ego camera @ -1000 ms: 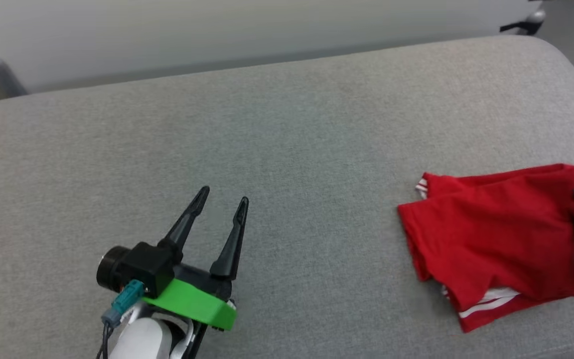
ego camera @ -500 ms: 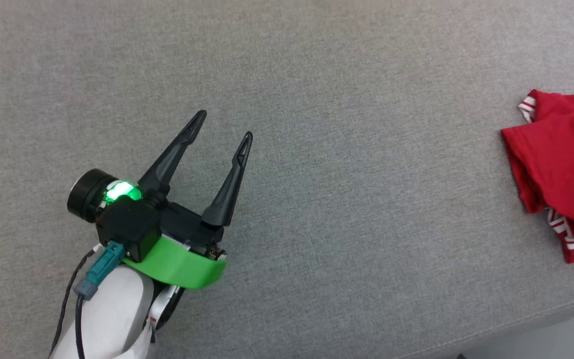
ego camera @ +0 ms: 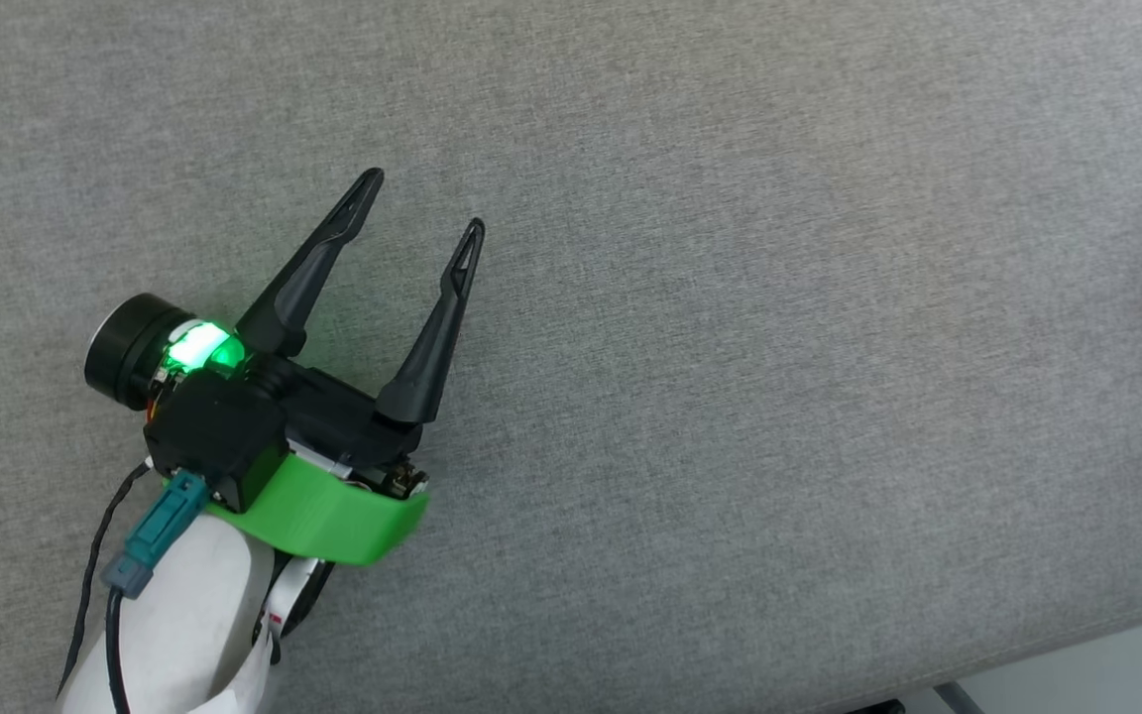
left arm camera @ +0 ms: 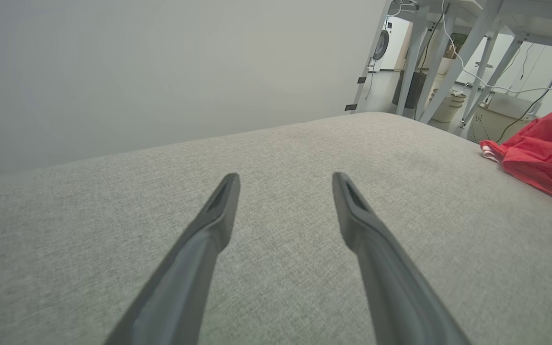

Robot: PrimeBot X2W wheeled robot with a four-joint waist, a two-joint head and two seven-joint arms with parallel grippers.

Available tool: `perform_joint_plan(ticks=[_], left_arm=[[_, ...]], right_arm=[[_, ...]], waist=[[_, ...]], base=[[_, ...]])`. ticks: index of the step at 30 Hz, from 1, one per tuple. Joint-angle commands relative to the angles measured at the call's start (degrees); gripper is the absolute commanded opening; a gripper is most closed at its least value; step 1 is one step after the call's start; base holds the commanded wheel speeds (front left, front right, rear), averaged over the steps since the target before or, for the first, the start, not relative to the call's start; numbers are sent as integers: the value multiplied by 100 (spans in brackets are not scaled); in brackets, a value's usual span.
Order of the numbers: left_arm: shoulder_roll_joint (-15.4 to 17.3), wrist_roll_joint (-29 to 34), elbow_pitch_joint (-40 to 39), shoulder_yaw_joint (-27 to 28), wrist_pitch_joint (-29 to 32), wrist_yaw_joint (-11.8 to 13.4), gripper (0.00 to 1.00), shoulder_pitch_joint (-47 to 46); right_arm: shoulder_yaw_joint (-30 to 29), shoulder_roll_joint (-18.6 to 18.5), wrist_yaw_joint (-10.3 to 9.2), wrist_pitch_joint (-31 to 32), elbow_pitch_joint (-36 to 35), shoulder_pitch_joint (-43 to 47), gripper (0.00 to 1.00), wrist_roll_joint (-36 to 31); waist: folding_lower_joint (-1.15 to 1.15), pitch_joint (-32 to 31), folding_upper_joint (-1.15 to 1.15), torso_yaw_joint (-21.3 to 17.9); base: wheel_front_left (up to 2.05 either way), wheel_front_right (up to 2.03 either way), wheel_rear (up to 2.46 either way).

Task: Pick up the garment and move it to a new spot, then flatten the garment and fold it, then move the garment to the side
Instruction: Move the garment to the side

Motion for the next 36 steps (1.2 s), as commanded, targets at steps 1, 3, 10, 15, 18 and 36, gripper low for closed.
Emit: perform_joint_plan(ticks=[1, 3, 10, 15, 18, 36], left_arm=[[44, 31, -29, 3, 11, 22, 100, -51], [35, 18, -6, -15, 4, 26, 100, -41], [-63, -57, 214, -48, -74, 54, 100, 44], [-212, -187, 477, 17, -145, 82, 100, 195], [-343, -411, 689, 104, -164, 77, 100, 361], [-892, -655, 1308, 1013, -179, 165, 100, 1322]], right_arm=[[-53, 39, -5, -52, 81, -127, 37, -101], [-114, 95, -5, -60, 223, -159, 100, -177], [-320, 134, -5, -88, 462, -192, 100, -433], [-371, 161, -5, -181, 272, -160, 100, -407], [-293, 209, -5, -230, -23, -101, 100, -240], [-137, 1326, -5, -176, -3853, 1671, 100, 1347]], waist=[[-1, 40, 0, 64], [-1, 5, 0, 91], [-1, -351, 0, 143], [-1, -848, 0, 212], [-1, -1187, 0, 266], [-1, -2990, 0, 917]], base=[[0, 0, 0], [0, 0, 0], [0, 0, 0], [0, 0, 0], [0, 0, 0], [0, 0, 0]])
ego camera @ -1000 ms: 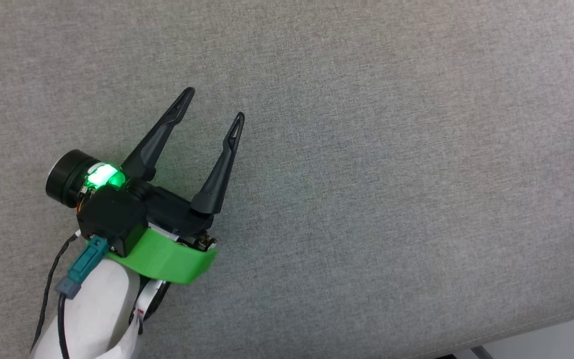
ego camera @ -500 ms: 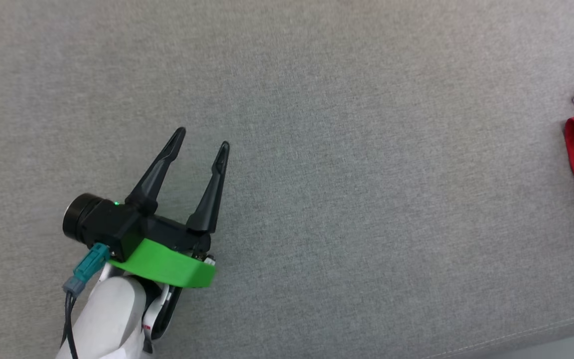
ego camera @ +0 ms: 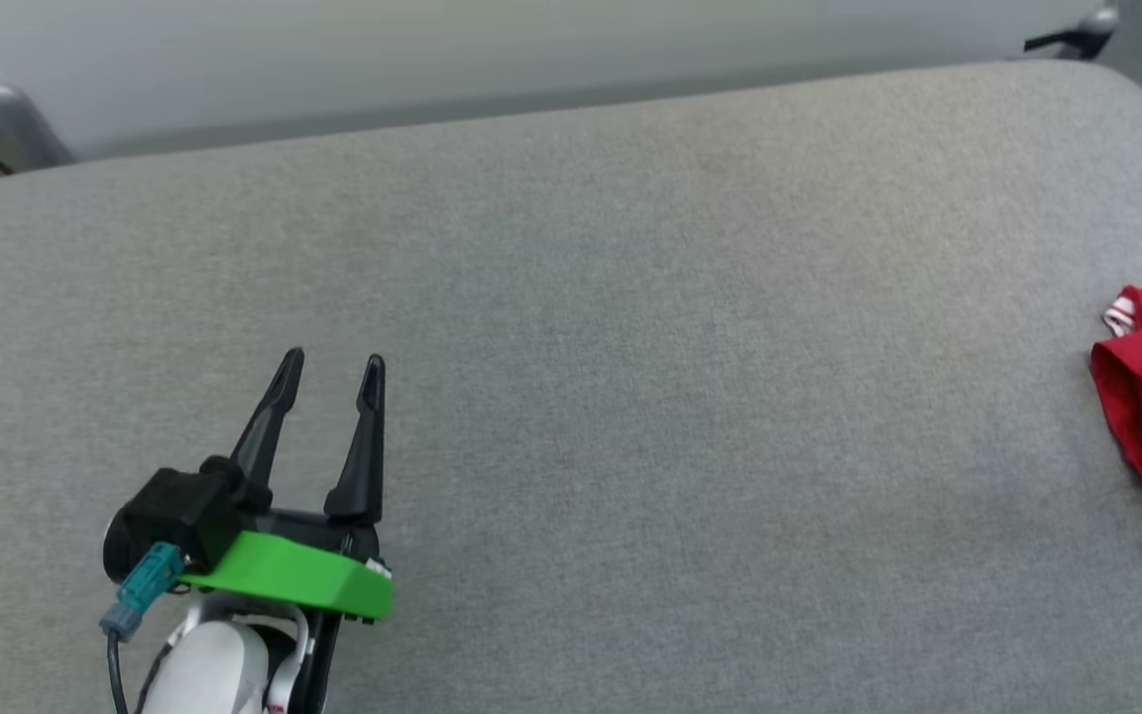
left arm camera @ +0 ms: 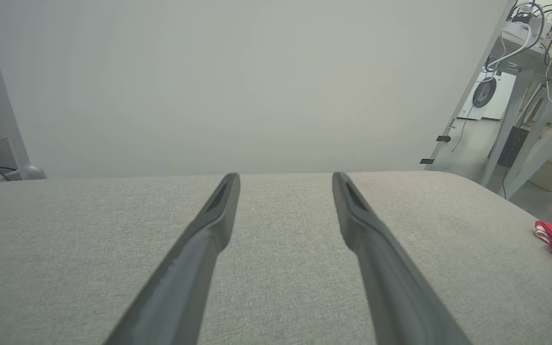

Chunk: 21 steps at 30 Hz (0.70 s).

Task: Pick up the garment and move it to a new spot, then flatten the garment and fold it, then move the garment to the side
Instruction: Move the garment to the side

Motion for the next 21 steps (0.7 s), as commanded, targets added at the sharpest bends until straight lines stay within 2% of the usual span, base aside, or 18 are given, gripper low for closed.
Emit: perform_joint_plan(ticks=[1, 5, 11, 15, 21], left_arm=[[-63, -57, 44, 35, -33, 6, 100, 119], [-180, -69, 68, 149, -33, -5, 100, 255], [-337, -44, 244, 241, -33, -34, 100, 478], [-422, 33, 369, 369, -33, -44, 100, 580], [-538, 115, 502, 508, -33, -100, 100, 647]], right_arm=[[-3, 168, -5, -24, -182, 235, 100, 54], [5, 502, -5, -184, -517, 792, 100, 70], [80, 991, -5, -544, -624, 1393, 100, -53], [72, 1393, -5, -851, -583, 1705, 100, -110], [117, 1719, -5, -1190, -397, 1925, 100, -81]], waist=[[1, -439, 0, 328], [1, -590, 0, 455], [1, -750, 0, 571], [1, -805, 0, 614], [1, -842, 0, 658]], base=[[0, 0, 0], [0, 0, 0], [0, 0, 0], [0, 0, 0], [0, 0, 0]])
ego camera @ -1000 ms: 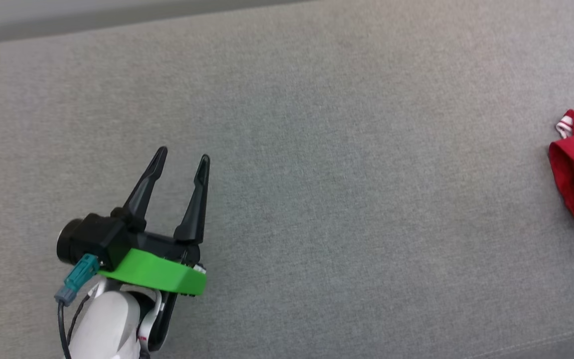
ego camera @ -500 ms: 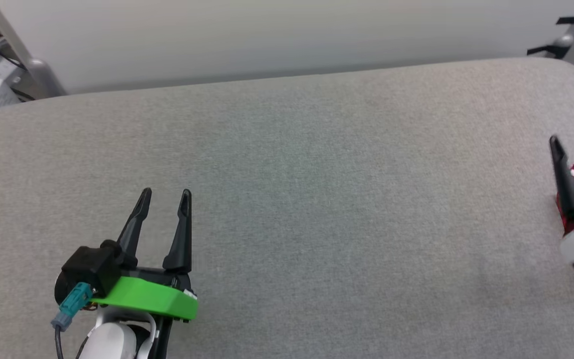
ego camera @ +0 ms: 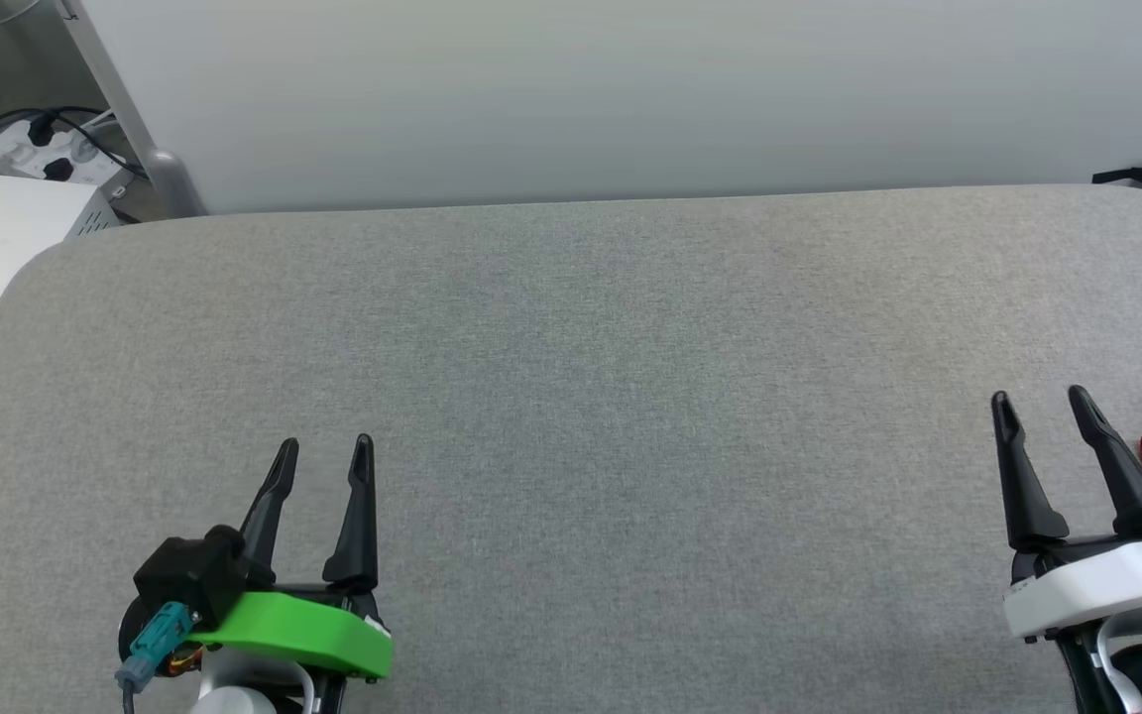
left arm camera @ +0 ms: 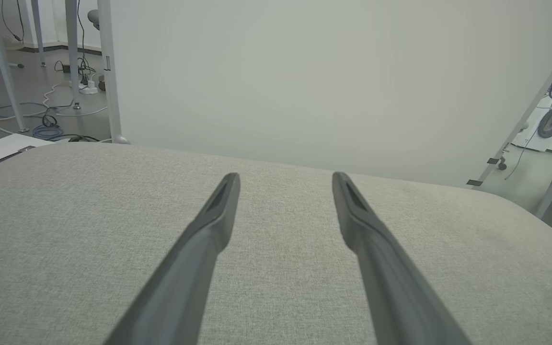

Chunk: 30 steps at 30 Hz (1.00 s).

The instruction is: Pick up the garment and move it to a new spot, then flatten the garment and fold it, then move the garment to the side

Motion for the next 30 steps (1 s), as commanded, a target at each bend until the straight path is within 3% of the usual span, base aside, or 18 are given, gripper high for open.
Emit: perform_joint_plan(ticks=[1, 6, 26, 27, 30], left_arm=[[-43, 29, 3, 50, -33, -32, 100, 81], [-98, 146, -10, 130, -33, -78, 100, 130], [-256, 311, -52, 285, -34, -123, 100, 233], [-237, 294, -67, 275, 10, -107, 0, 154], [-240, 328, -74, 271, 39, -93, 0, 153]], right_arm=[[-47, 76, -4, -80, 37, 74, 100, 44], [-19, 208, -4, -199, 77, 158, 100, 39], [211, 151, -4, -289, 218, 166, 100, 113], [201, 167, 0, -259, 206, 135, 0, 62], [195, 188, 0, -226, 197, 137, 0, 21]], waist=[[0, -10, 0, 21], [0, -22, 0, 56], [0, -133, 0, 92], [0, -128, 0, 93], [0, -131, 0, 94]], base=[[0, 0, 0], [0, 0, 0], [0, 0, 0], [0, 0, 0], [0, 0, 0]])
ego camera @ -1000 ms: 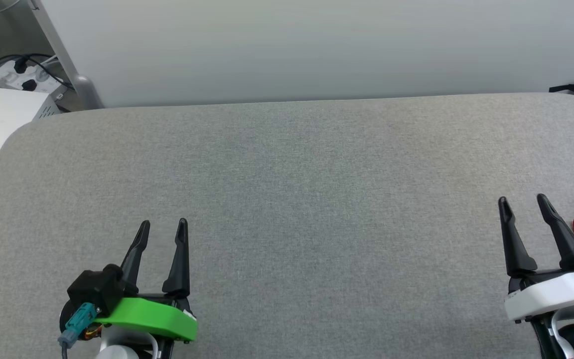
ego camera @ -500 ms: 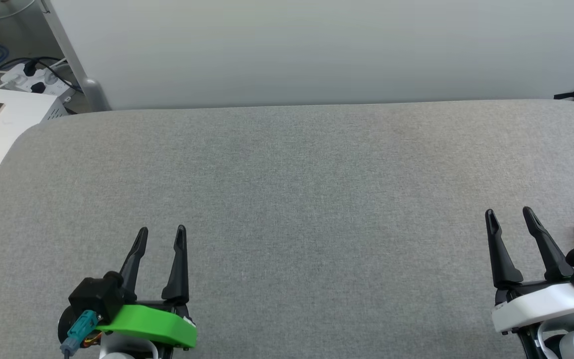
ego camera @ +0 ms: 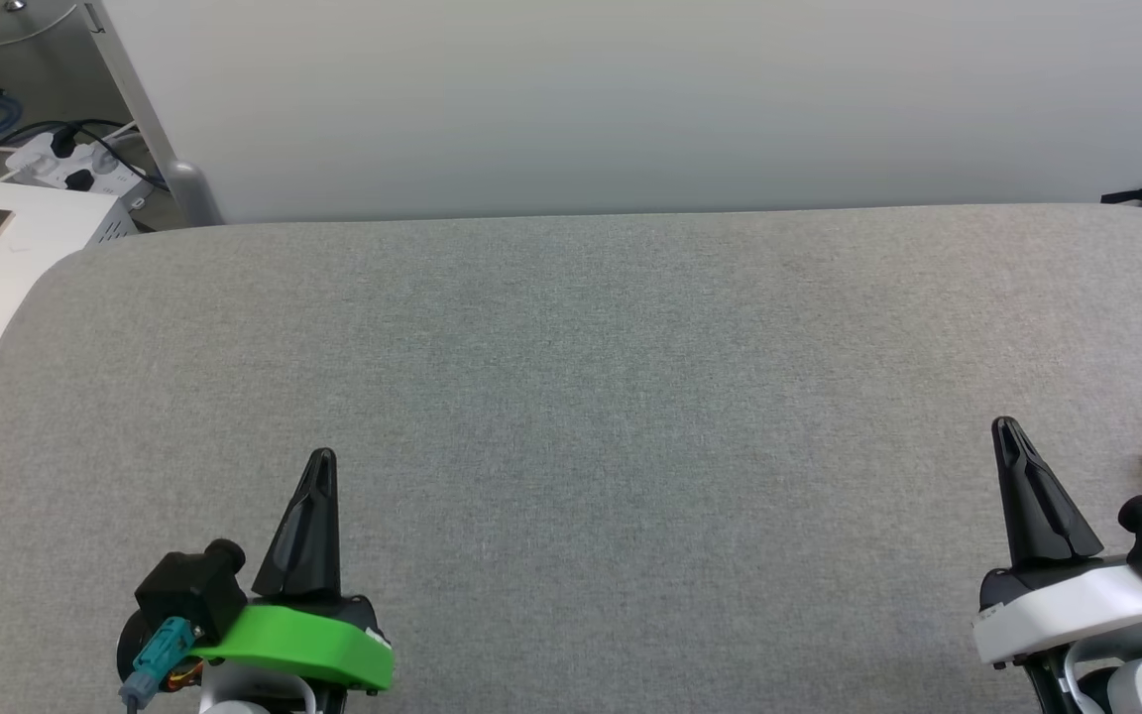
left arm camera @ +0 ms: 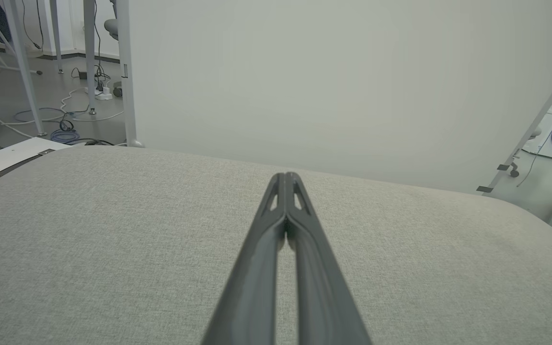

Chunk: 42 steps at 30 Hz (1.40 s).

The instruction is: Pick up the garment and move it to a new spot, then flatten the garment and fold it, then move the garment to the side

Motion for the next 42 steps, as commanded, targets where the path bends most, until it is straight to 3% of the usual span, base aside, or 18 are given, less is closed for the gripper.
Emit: perform_joint_plan(ticks=[1, 42], left_arm=[[-4, 48, -14, 5, 39, 22, 0, -2], [-54, 635, -190, 51, 546, 276, 0, -20]], right_arm=[[-6, 23, 0, 37, -13, 4, 0, -53], [-134, 354, -2, 535, -180, 50, 0, -764]], waist=[[0, -1, 0, 1], [0, -32, 0, 26]], base=[[0, 0, 0], [0, 0, 0]])
